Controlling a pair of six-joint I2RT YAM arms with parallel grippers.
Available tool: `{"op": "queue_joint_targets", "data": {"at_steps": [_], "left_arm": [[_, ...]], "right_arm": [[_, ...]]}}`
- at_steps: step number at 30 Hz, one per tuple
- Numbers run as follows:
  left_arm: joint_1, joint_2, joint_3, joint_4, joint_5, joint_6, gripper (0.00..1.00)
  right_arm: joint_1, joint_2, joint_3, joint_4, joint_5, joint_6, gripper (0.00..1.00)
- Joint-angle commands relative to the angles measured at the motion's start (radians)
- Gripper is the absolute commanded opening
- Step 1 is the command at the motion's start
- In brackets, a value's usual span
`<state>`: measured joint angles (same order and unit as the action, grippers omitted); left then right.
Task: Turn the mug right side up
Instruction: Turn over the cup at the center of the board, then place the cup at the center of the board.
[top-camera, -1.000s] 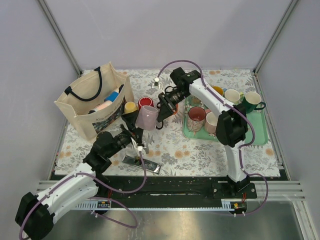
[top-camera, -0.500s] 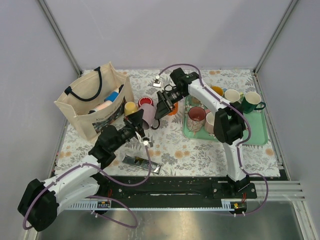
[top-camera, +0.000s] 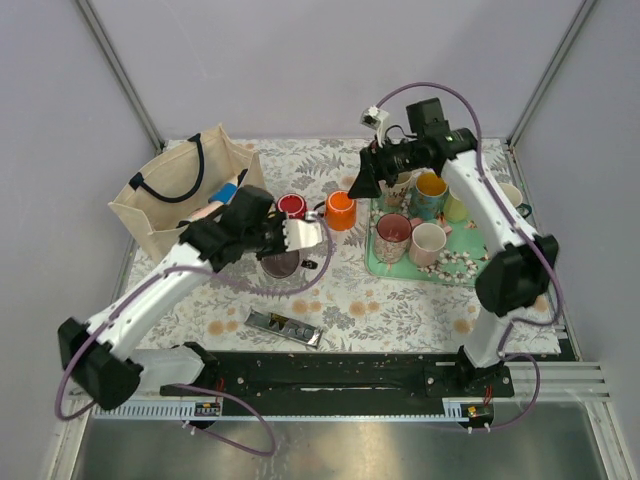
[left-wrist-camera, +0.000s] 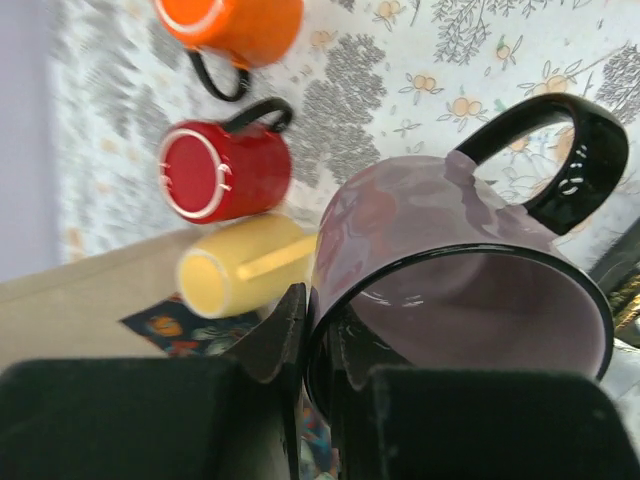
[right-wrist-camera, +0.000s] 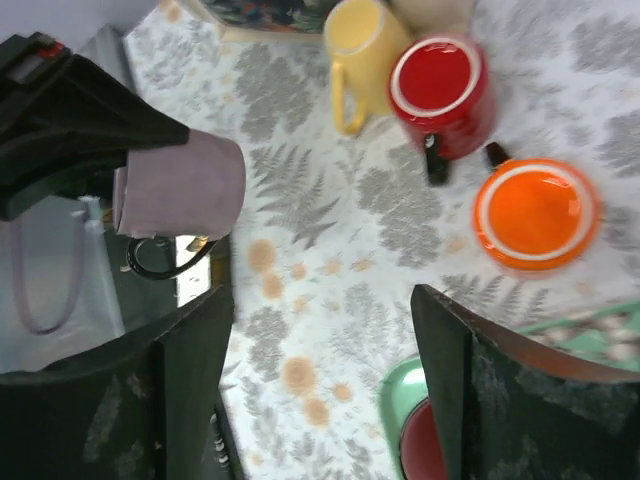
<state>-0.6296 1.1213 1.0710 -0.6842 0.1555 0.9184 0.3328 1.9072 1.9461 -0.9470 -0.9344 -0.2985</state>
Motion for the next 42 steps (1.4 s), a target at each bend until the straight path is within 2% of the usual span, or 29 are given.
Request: {"op": "queue_joint_targets", "data": {"at_steps": [1, 4, 5, 6, 12, 16, 22, 27, 37, 42], "left_arm": [[-0.002, 0.202, 0.245, -0.244, -0.053, -0.34, 0.0], [-0.002, 0.293, 0.32, -0.279, -0.062, -0.484, 0.0], [-0.002, 0.308, 0.325, -0.267, -0.065, -0.53, 0.0], [-0.002, 0.324, 0.317, -0.249, -0.071, -0.567, 0.0], [-0.004, 0.454, 0.337, -0.206, -0.082, -0.791, 0.0], [-0.007, 0.531, 0.334, -0.178, -0.125, -0.894, 0.0], [-0.005, 0.607, 0.336, -0.156, -0.143, -0.974, 0.0], [-0.007, 0.621, 0.3, -0.11, -0.152, -0.987, 0.15], [-0.005, 0.588, 0.331, -0.104, -0.119, -0.952, 0.25], [0.021, 0.49, 0.382, -0.121, -0.131, -0.926, 0.36]], "right_arm": [[0.02, -0.281, -0.241, 0.322, 0.318, 0.01, 0.83], [0.02, -0.443, -0.48, 0.563, 0.533, 0.059, 0.94], [0.018, -0.486, -0.528, 0.62, 0.58, 0.067, 0.99], [0.018, -0.516, -0.553, 0.649, 0.617, 0.074, 0.99], [0.017, -0.596, -0.651, 0.611, 0.629, 0.082, 0.99], [0.017, -0.603, -0.653, 0.547, 0.625, 0.111, 0.99], [0.018, -0.631, -0.674, 0.515, 0.602, 0.072, 0.99], [0.017, -0.625, -0.641, 0.479, 0.551, 0.056, 0.99], [0.015, -0.577, -0.598, 0.467, 0.493, 0.048, 0.99], [0.017, -0.579, -0.61, 0.471, 0.479, 0.05, 0.98]]}}
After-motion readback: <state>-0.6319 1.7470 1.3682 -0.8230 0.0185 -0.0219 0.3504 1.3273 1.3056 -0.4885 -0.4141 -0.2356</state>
